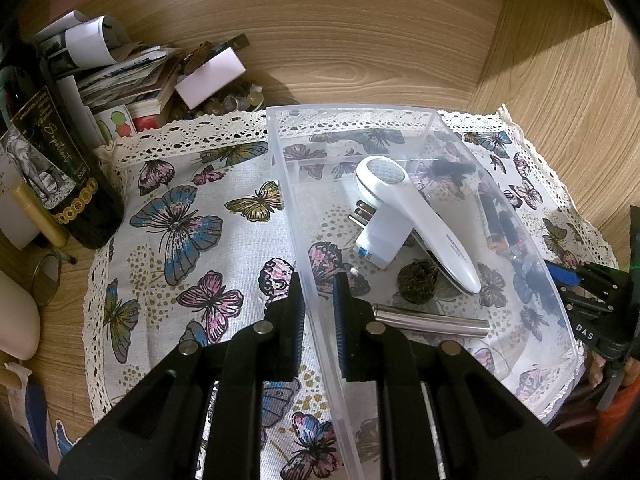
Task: Organize rigid objects
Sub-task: 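Grasp the silver key ring with the right tool and lift it, then lower the keys into the clear box and open the right tool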
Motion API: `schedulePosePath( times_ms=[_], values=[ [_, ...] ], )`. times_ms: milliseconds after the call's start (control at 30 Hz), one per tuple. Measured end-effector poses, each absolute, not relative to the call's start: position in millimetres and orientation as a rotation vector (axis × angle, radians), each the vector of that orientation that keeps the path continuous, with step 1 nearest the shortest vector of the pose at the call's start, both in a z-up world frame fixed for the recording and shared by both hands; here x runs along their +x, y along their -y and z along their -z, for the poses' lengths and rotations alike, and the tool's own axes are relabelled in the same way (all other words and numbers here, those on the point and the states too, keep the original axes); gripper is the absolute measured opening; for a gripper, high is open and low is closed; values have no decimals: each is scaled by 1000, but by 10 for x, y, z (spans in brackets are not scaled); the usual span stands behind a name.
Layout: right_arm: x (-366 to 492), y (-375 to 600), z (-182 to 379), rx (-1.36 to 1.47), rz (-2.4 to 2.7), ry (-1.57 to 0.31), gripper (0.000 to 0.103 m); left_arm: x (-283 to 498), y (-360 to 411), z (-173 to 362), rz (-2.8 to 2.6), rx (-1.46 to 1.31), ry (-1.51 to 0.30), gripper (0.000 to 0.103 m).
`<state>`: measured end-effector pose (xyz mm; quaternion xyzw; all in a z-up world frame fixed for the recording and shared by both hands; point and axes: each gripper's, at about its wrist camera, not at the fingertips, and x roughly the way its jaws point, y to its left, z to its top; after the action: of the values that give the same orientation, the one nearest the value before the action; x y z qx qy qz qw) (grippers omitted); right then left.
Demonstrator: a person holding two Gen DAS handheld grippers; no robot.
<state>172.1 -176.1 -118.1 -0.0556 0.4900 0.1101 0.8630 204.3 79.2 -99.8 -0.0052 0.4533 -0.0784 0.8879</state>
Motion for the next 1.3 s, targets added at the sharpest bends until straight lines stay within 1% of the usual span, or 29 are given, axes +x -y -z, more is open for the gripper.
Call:
schedulePosePath(
  times_ms=[667, 1033, 1300],
  values=[
    [1692, 1738, 482, -74, -261, -838, 21, 2043, -793, 998, 162, -11, -941, 13],
    [1717, 1430, 99, -108, -352, -712, 21, 2038, -791, 999, 162, -12, -941, 13],
    [1746, 1146, -24, -103, -449, -666, 21, 2037, -790, 1000, 162, -12, -941, 13]
  ],
)
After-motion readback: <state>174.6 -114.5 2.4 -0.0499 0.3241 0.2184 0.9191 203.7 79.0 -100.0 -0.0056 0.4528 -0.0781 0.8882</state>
